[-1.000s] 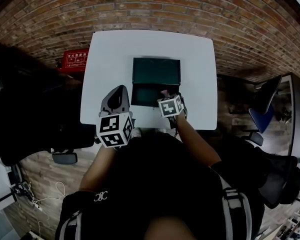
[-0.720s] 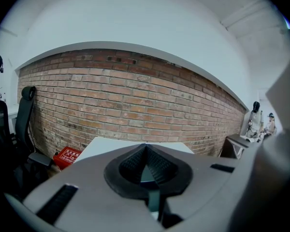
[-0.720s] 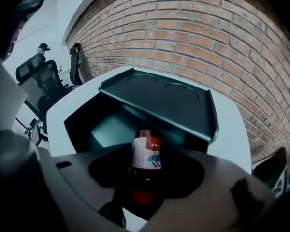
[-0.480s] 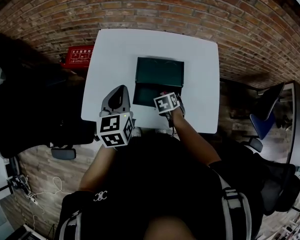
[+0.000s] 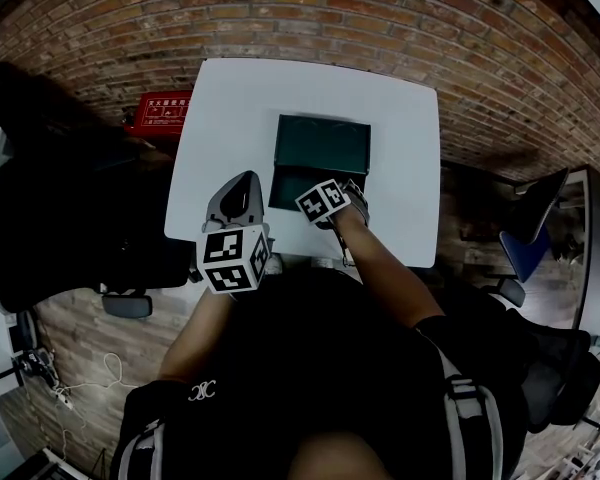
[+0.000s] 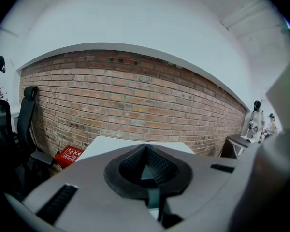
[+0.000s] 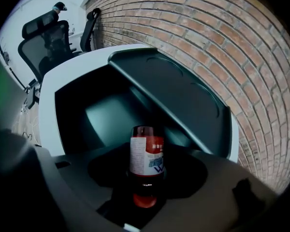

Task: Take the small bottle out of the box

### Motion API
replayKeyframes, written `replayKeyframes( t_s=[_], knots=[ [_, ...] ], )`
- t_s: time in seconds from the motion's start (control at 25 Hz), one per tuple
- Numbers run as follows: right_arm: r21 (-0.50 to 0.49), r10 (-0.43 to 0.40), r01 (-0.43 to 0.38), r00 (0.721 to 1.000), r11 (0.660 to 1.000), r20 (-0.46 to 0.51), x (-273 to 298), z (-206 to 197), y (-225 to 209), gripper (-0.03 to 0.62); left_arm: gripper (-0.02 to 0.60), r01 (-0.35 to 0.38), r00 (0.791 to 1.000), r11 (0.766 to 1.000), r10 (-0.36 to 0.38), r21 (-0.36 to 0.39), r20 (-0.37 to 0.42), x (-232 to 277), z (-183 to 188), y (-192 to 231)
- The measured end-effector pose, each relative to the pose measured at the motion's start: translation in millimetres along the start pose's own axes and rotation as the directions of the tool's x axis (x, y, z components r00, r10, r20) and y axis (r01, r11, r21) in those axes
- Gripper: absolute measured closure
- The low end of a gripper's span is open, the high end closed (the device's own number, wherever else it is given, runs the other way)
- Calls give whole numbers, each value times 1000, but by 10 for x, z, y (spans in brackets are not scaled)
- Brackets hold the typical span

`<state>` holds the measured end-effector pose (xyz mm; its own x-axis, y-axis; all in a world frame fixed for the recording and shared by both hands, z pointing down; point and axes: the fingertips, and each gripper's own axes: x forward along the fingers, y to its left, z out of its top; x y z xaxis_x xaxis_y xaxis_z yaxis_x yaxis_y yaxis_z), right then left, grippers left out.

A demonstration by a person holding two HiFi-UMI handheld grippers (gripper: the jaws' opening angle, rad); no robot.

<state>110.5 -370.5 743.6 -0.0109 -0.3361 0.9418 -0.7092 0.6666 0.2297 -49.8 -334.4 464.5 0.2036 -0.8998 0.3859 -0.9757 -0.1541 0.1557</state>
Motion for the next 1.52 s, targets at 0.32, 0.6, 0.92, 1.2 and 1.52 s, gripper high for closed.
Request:
replayKeyframes(
  t_s=[0.32,0.6,0.92,1.2,1.52],
  knots=[
    [-32,23,-21,999,999,44,-22,20,16,379,571,26,1000,1000,-26,-2,8,-29,32,-50],
    [41,81,-89,982,995,171,-220,62,37,379,571,37,999,999,-37,0,13,-52,32,-89],
    [185,141,-258,864,948,483,-888,309,-4,379,571,83,997,997,-83,6,4,34,12,-219],
    [293,24,-324,707,900,707,-1724,460,-477,379,571,160,987,987,-161,29,10,214,77,-532],
    [435,-277,-190,538,880,796,-2612,398,-1146,379,571,224,974,972,-226,73,26,326,178,-839]
  ],
)
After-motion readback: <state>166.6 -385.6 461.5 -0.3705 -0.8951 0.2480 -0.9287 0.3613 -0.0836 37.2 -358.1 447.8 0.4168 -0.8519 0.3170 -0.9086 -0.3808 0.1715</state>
